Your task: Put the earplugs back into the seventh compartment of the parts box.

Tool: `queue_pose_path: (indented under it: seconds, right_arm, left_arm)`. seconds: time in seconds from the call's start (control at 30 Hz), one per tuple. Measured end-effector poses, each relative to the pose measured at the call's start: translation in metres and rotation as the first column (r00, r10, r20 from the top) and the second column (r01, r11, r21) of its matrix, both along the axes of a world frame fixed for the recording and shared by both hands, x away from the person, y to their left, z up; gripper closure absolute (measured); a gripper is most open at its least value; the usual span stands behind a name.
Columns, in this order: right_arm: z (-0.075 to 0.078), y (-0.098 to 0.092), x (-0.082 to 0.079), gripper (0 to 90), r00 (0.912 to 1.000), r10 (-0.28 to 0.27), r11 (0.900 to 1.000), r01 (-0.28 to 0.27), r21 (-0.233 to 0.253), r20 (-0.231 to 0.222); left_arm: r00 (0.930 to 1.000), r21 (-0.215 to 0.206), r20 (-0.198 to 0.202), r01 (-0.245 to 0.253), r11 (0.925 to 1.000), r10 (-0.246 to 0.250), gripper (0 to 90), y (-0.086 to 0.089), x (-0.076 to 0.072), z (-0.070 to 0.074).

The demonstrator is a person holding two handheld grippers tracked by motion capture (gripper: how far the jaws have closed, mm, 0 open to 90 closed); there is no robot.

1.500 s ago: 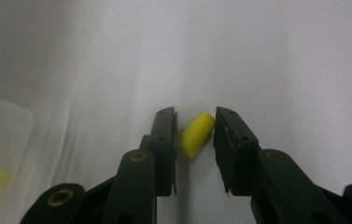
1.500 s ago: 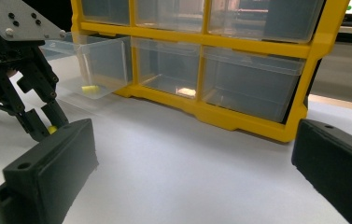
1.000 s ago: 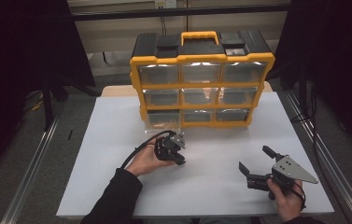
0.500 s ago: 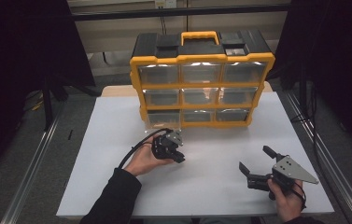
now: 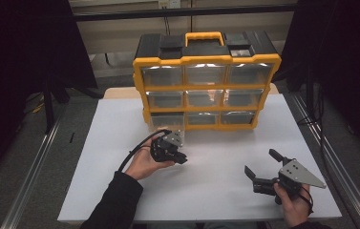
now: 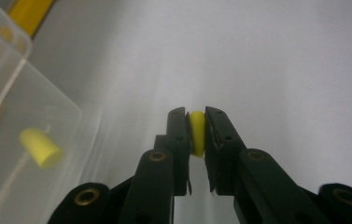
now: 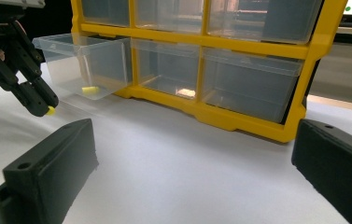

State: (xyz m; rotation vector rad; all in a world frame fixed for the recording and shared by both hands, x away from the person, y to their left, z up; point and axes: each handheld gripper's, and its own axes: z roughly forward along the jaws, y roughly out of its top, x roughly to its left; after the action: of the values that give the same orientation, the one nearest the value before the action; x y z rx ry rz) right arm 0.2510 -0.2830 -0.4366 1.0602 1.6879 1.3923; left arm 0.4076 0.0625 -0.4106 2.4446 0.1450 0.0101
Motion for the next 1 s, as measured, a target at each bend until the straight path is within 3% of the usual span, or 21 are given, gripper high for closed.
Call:
queue_pose_path:
  seconds: [0.17,0.67,1.0]
  right_arm:
    - [0.000,0.000,0.000,0.0,1.0000,0.001,1.000,-0.001,0.000,0.001]
    - [0.000,0.000,0.000,0.0,1.0000,0.000,1.000,0.000,0.000,0.001]
    - [0.000,0.000,0.000,0.0,1.0000,0.000,1.000,0.000,0.000,0.001]
  left_arm:
    - [0.9998,-0.019,0.020,-0.005,0.9998,0.006,80.9,0.003,-0.002,0.006]
    - [0.9993,-0.069,0.029,-0.023,0.9973,0.025,80.9,0.014,-0.005,0.023]
    - [0.9974,-0.113,0.040,-0.055,0.9921,0.060,80.9,0.024,-0.005,0.035]
